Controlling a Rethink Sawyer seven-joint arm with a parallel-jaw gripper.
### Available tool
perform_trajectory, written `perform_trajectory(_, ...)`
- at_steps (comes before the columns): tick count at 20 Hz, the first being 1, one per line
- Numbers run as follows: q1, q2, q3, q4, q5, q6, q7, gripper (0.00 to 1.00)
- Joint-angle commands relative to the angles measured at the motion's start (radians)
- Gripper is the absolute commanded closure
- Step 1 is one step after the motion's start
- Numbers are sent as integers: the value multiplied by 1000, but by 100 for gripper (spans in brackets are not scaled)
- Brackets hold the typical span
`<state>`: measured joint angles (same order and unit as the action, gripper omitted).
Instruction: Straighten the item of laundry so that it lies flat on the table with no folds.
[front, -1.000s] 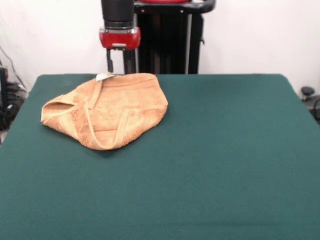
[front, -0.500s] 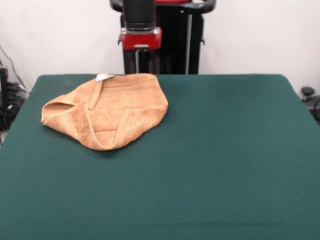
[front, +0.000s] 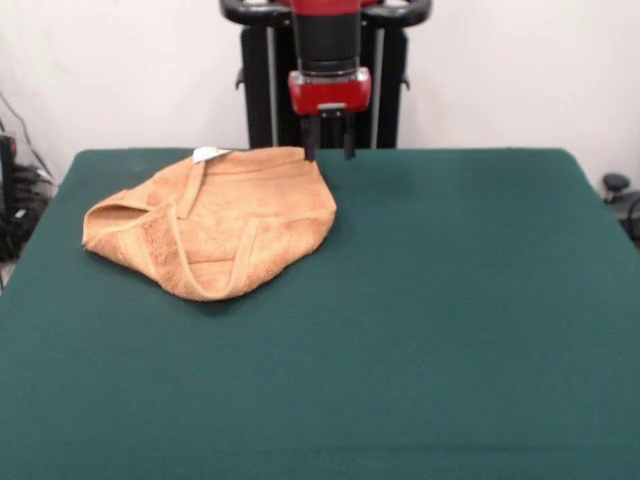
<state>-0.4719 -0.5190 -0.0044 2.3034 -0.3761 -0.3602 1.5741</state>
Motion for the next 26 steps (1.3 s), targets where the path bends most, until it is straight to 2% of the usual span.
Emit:
perform_trajectory(1,13,96,45,-119,83,-77,248,0)
perform_trajectory(9,-30,94,77,-169,81,-3,205,0)
perform_trajectory(26,-56,99,115,-233,75,40,183,0)
